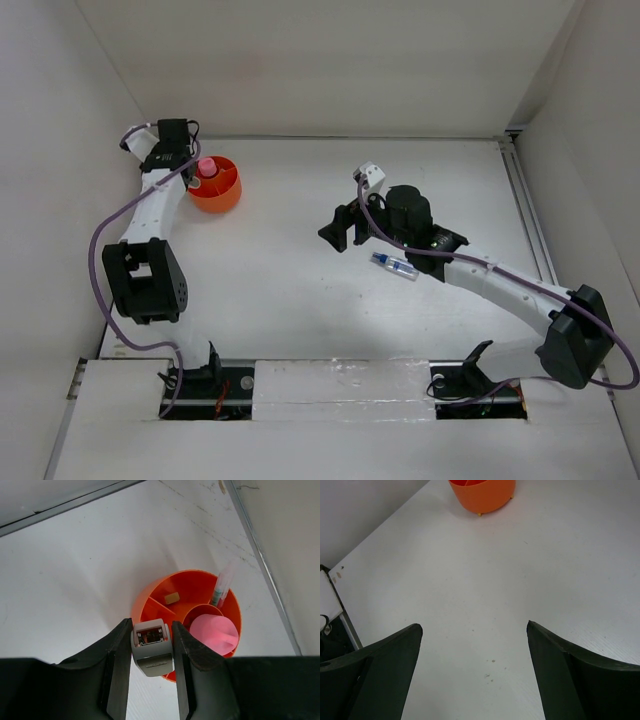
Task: Sort the stationery into containers
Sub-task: Place the stationery into the container
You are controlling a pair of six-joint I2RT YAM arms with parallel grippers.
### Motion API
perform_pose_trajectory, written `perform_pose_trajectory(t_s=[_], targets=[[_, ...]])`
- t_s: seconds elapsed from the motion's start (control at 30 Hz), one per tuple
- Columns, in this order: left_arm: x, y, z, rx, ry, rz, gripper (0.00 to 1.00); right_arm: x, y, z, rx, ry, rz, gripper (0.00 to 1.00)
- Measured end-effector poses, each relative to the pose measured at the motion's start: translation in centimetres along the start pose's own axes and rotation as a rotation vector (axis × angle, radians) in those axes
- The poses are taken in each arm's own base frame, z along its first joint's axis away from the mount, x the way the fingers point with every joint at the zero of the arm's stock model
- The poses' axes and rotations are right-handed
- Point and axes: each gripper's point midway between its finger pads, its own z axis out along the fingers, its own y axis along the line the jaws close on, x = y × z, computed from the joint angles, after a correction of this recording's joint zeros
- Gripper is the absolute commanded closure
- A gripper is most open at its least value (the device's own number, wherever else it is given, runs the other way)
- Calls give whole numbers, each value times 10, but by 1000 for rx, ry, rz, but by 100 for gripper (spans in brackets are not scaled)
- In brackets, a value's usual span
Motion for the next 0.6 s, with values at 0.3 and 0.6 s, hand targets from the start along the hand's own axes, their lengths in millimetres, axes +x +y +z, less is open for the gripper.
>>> perform_pose_trajectory(t_s=[0.3,0.6], targets=[[11,-13,14,62,38,-21,100,1,0,0,0,3,-1,9],[27,-14,27,69,70,-12,100,4,-1,0,2,10,-1,9]])
